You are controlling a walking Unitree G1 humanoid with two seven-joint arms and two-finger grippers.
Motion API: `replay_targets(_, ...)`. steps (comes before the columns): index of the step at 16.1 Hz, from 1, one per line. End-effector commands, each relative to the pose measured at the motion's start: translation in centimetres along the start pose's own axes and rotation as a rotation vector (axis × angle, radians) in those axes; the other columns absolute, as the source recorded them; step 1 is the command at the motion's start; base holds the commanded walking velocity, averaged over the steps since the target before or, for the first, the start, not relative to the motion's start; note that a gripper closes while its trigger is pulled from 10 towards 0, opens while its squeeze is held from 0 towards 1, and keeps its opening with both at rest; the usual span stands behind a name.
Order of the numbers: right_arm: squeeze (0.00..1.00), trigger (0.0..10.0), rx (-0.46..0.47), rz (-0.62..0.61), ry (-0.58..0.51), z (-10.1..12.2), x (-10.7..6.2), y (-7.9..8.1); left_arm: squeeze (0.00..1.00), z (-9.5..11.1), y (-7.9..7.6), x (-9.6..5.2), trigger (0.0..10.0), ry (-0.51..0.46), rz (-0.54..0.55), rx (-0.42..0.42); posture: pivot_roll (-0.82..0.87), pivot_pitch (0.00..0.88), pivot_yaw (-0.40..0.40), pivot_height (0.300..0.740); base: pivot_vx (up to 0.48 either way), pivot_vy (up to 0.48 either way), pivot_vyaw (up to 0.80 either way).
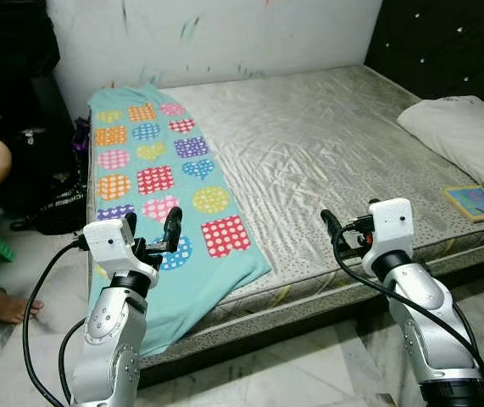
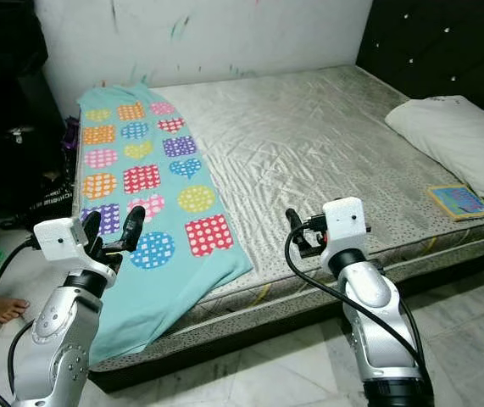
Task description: Clean up the room
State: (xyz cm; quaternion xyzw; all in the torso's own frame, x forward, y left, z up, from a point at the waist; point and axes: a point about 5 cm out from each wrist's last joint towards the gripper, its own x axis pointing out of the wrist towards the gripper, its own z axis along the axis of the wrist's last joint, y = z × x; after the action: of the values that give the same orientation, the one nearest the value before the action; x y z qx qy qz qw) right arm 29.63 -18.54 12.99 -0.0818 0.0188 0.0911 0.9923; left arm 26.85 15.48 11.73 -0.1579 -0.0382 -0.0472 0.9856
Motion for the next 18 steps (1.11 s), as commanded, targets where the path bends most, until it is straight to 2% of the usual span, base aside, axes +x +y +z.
replay_targets(1, 0.00, 10.0, -0.008, 0.001, -0.017, 0.42, 0.30, 0.05, 0.00, 0.44, -0.07, 0.03, 10.0, -0.017, -0.016, 0.008, -0.13, 0.015, -0.007, 0.740, 0.000, 0.000, 0.00)
replay_targets(5, 0.00, 10.0, -0.027, 0.010, -0.039, 0.71, 0.38, 0.11, 0.00, 0.38, -0.08, 0.01, 10.0, -0.015, -0.016, 0.010, -0.13, 0.013, -0.008, 0.740, 0.000, 0.000, 0.00)
replay_targets(10, 0.00, 10.0, -0.027, 0.010, -0.040, 0.70, 0.40, 0.24, 0.00, 0.37, -0.07, 0.00, 10.0, -0.012, -0.016, 0.013, -0.13, 0.014, -0.006, 0.740, 0.000, 0.000, 0.74)
replay_targets(13, 0.00, 10.0, -0.022, 0.004, -0.030, 0.41, 0.31, 0.12, 0.00, 0.38, -0.11, 0.04, 10.0, -0.012, -0.017, 0.012, -0.13, 0.018, -0.006, 0.740, 0.000, 0.000, 0.00)
replay_targets(18, 0.00, 10.0, -0.021, 0.001, -0.031, 0.41, 0.36, 0.12, 0.00, 0.34, -0.16, 0.12, 10.0, -0.012, -0.023, 0.011, -0.13, 0.017, -0.005, 0.740, 0.274, 0.000, 0.00)
